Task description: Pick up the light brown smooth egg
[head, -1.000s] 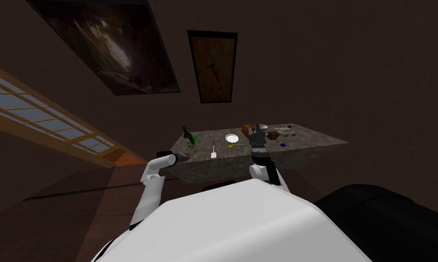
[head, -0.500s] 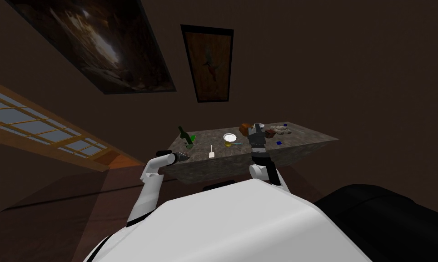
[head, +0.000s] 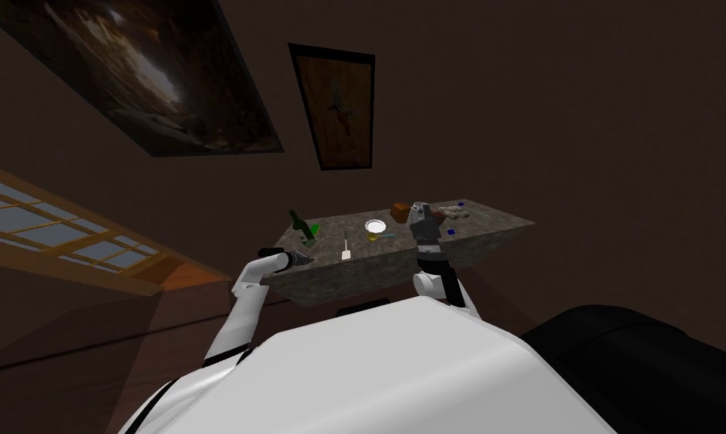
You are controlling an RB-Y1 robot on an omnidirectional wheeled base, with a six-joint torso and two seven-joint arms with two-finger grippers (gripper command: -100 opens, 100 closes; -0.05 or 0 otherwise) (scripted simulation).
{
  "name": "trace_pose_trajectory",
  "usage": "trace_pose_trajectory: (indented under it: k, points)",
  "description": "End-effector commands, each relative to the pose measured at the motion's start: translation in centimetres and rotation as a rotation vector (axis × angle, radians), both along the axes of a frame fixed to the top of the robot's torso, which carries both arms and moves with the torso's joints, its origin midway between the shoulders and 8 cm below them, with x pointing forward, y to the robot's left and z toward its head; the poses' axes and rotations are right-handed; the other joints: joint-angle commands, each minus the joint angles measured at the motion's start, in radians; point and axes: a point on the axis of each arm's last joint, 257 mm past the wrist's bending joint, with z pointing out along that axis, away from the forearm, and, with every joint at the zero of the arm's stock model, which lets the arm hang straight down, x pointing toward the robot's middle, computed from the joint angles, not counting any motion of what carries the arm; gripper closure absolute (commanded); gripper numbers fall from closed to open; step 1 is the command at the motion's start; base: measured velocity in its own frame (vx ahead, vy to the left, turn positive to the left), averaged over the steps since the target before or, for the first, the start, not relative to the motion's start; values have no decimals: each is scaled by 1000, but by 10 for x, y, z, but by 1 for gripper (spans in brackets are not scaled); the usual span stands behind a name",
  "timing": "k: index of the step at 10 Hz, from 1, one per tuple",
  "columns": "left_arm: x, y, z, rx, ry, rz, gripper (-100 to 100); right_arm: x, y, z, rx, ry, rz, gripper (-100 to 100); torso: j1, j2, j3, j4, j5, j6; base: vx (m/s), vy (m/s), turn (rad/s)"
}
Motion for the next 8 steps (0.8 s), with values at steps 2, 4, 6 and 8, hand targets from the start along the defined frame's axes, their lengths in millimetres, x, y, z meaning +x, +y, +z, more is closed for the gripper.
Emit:
trace_pose_trajectory:
  k: [2, 4, 6, 8]
  points:
    - [-3, 12, -16, -8, 31, 17, -100, 0, 0, 0, 0, 0, 0, 0, 0, 1, 1, 0, 0, -1, -47, -19, -69]
    - [6, 28, -16, -9, 22, 27, -100, 0, 0, 0, 0, 0, 0, 0, 0, 1, 0, -2, 1, -1, -59, -33, -160]
    - [20, 42, -4, -5, -13, 30, -100, 0, 0, 0, 0, 0, 0, 0, 3, 1, -2, -5, 4, -4, -46, -23, -100]
    - [7, 54, -26, -13, 42, 62, -100, 0, 0, 0, 0, 0, 0, 0, 3, 2, -2, -6, 4, -4, -48, -24, -45]
